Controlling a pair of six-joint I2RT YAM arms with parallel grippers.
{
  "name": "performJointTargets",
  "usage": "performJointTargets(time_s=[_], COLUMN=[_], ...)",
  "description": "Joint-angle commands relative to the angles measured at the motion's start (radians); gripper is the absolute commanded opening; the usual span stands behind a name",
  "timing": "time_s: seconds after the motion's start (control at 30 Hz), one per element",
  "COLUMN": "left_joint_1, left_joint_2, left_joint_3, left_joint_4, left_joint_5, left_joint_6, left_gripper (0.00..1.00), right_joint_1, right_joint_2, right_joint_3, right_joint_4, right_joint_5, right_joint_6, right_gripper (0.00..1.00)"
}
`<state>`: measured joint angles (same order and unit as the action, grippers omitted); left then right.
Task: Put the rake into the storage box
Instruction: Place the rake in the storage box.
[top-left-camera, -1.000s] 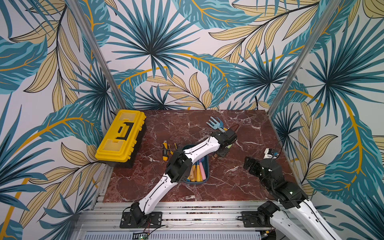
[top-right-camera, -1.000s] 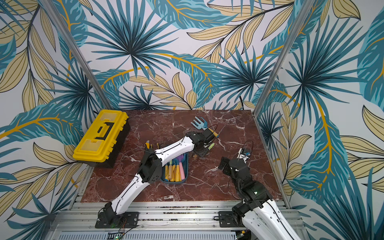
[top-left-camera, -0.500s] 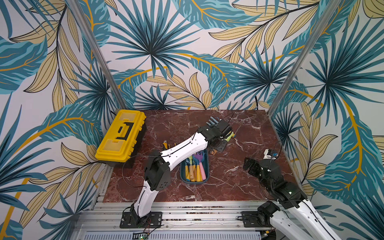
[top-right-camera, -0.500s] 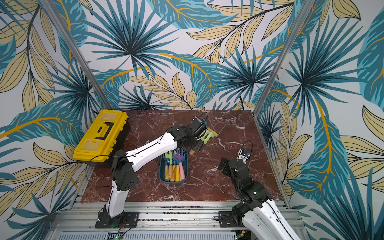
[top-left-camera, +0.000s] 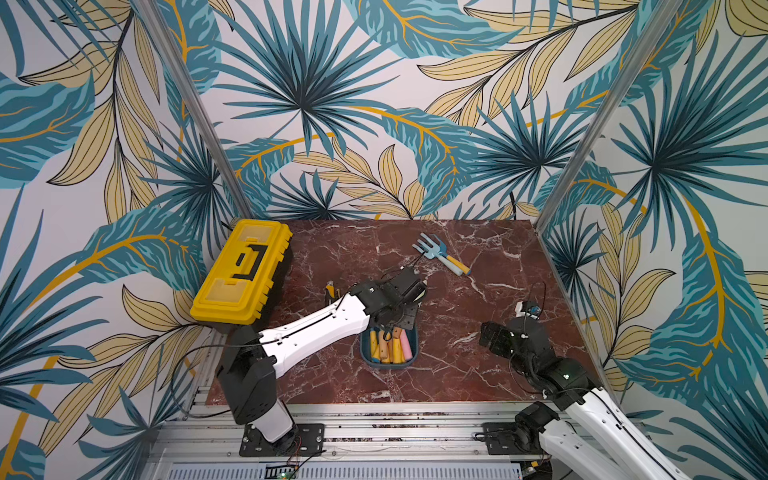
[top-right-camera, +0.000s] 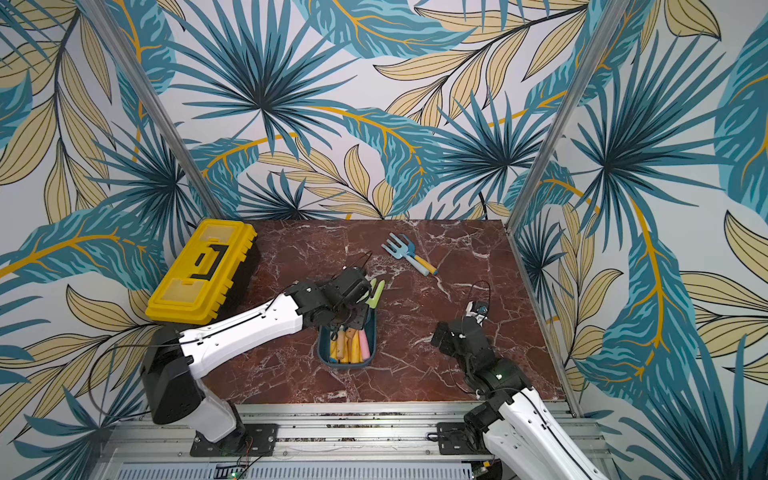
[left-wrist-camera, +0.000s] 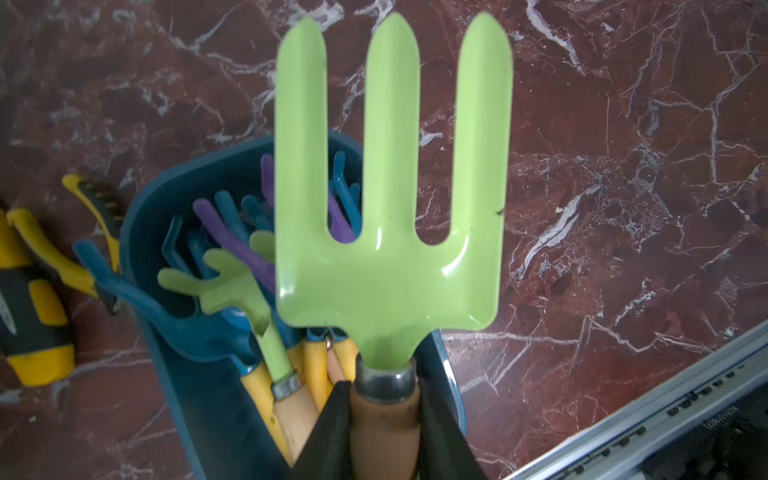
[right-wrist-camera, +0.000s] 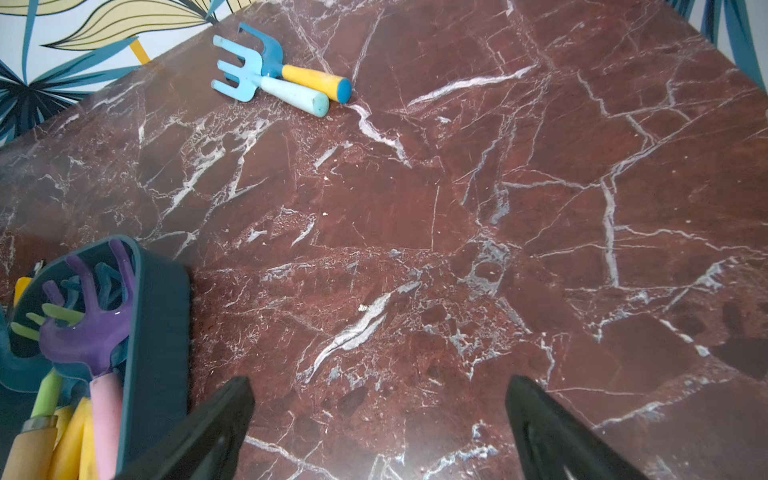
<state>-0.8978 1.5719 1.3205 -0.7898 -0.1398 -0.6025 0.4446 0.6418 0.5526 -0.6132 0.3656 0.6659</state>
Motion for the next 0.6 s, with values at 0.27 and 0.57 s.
performJointTargets(time_s=[0.27,0.57], left_joint_1=[-0.003,-0.002], left_joint_2=[-0.111,-0.092], left_joint_3=[-0.219,-0.302], left_joint_4=[0.049,0.086], left_joint_5=[-0.033,-0.057], left_joint_6=[-0.224,-0.277], left_gripper=[0.07,0.07], right_joint_1=[-0.001,-0.001], right_joint_2=[0.092,0.141], right_joint_3=[-0.014,-0.001], right_joint_4=[0.055,0.084], right_joint_5=[-0.053,-0.086], right_joint_6=[0.047,0.063], right_gripper=[0.99,0.99])
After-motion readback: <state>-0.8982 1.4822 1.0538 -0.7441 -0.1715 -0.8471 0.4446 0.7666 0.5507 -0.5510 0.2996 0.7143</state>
